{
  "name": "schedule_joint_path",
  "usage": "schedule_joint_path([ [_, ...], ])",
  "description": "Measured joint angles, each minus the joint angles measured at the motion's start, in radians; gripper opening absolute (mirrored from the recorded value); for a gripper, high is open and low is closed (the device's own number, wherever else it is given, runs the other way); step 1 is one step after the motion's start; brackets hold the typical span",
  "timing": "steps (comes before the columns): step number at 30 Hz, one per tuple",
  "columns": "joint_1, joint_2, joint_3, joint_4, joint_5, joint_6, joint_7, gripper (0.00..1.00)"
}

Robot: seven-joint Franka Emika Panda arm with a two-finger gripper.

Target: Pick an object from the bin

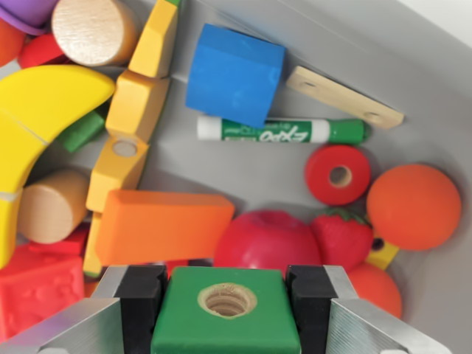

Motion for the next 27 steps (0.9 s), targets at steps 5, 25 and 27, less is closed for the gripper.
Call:
schedule_joint_path([
  [5,0.0,-0.028,0.0,0.014,0.001,-0.041,-0.001,0.0],
  [25,0.0,-0.101,0.0,0.079,0.005,-0.179,-0.004,0.0],
  [27,0.0,-0.106,0.0,0.086,0.005,-0.192,-0.004,0.0],
])
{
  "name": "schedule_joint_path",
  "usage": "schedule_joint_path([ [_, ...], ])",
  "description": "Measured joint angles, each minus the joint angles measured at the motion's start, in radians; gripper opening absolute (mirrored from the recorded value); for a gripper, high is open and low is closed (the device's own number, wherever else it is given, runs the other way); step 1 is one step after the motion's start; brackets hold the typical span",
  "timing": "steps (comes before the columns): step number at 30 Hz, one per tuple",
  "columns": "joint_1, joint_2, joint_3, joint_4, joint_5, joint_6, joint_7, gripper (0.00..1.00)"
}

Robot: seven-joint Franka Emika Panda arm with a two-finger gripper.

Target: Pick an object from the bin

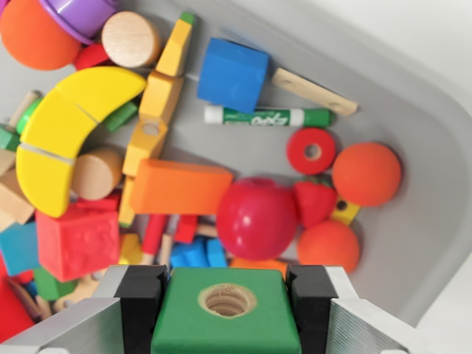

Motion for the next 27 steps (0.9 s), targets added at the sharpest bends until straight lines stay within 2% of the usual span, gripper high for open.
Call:
schedule_joint_path([
  [11,0.0,-0.015,0.0,0.027,0.001,-0.041,-0.001,0.0],
  [27,0.0,-0.016,0.0,0.03,0.001,-0.047,-0.001,0.0],
])
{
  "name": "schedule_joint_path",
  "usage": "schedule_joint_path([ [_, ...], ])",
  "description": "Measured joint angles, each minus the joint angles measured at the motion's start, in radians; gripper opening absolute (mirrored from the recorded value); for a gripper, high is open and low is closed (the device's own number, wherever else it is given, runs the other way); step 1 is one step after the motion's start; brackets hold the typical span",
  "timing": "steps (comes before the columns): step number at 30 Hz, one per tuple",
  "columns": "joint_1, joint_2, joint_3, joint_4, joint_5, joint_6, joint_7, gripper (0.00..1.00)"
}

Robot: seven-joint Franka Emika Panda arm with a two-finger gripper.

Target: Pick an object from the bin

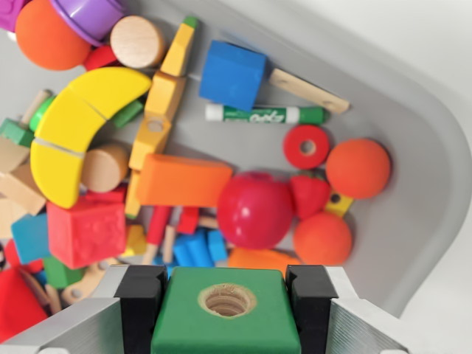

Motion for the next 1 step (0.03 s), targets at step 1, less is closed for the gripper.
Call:
schedule_joint_path([
  [1,0.0,0.0,0.0,0.0,0.0,0.0,0.0,0.0],
])
